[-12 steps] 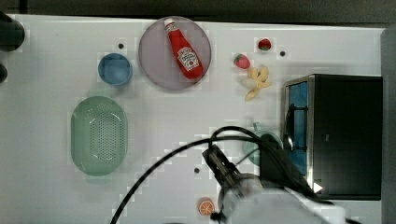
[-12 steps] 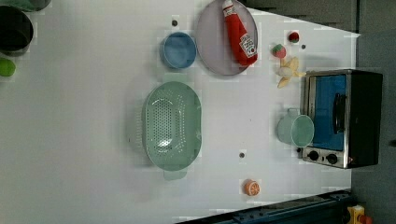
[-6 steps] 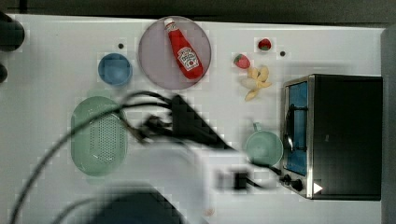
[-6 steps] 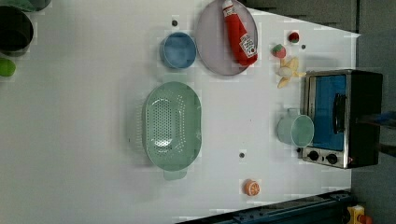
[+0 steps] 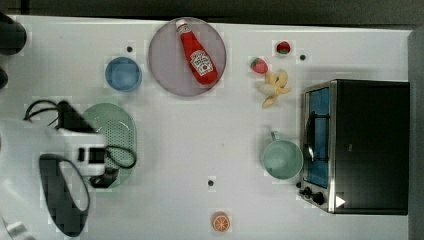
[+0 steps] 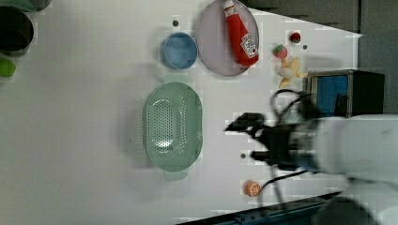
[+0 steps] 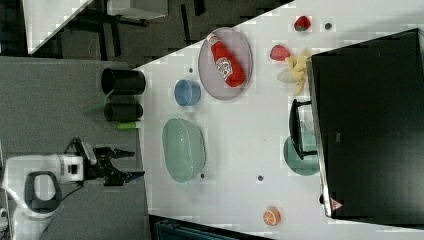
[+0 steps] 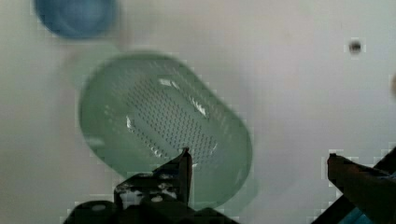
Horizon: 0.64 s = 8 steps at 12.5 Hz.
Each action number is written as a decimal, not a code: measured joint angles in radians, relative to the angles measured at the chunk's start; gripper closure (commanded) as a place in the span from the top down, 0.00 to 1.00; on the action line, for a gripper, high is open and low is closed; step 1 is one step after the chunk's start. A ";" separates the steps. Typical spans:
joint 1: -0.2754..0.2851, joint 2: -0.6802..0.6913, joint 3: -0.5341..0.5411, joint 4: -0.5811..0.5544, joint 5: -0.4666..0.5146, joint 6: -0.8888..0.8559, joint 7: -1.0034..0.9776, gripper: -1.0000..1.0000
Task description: Drag strainer left to right.
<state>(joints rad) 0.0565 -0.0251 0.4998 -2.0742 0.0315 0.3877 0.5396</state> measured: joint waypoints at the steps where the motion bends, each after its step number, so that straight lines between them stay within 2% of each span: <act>1: 0.001 0.037 0.042 -0.016 -0.004 0.063 0.089 1.00; 4: 0.041 0.198 0.075 0.004 -0.017 0.211 0.361 1.00; 8: 0.046 0.417 0.052 0.018 -0.190 0.344 0.698 1.00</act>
<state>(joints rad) 0.1021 0.3916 0.5513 -2.0566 -0.1581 0.7314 1.2373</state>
